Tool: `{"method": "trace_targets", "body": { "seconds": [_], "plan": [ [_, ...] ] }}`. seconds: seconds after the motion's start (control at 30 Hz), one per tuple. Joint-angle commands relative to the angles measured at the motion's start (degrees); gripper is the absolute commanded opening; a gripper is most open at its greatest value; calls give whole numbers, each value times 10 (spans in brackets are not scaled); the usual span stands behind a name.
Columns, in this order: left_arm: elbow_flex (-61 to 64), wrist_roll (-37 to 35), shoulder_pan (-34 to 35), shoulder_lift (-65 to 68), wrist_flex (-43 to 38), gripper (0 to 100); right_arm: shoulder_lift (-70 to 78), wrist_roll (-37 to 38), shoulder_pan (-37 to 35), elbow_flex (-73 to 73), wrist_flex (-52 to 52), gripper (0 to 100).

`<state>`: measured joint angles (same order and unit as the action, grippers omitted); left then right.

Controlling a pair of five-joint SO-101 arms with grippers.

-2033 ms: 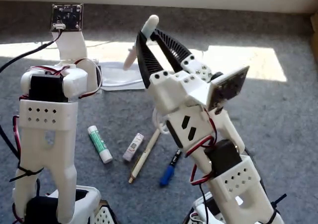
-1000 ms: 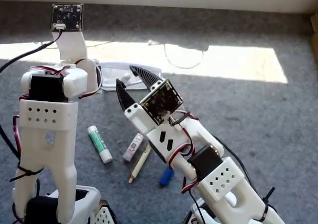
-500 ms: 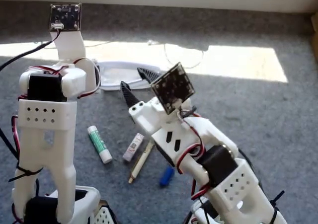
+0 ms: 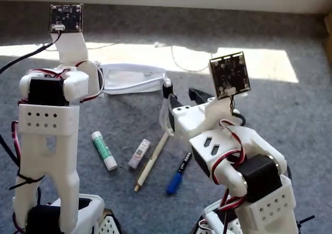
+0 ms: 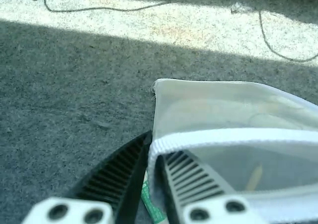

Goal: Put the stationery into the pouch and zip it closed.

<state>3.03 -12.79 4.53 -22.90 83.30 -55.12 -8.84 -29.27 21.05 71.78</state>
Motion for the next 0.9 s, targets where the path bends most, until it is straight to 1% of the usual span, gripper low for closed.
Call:
{"method": "trace_targets", "body": {
  "seconds": [0.0,0.17,0.33,0.57,0.77,0.87],
  "plan": [
    [-7,-4,12,5,5,6,-13,-17,29,24,10,149],
    [-7,-4,12,7,5,6,-13,-42,52,96,6,149],
    [-7,-3,13,8,5,6,-12,-65,53,151,6,149],
    [-7,-3,51,5,5,6,-6,-105,53,175,5,149],
    [5,-3,50,5,5,6,119,-144,91,169,6,149],
    [7,-3,51,5,5,6,184,-168,99,168,5,149]
  ]
}}
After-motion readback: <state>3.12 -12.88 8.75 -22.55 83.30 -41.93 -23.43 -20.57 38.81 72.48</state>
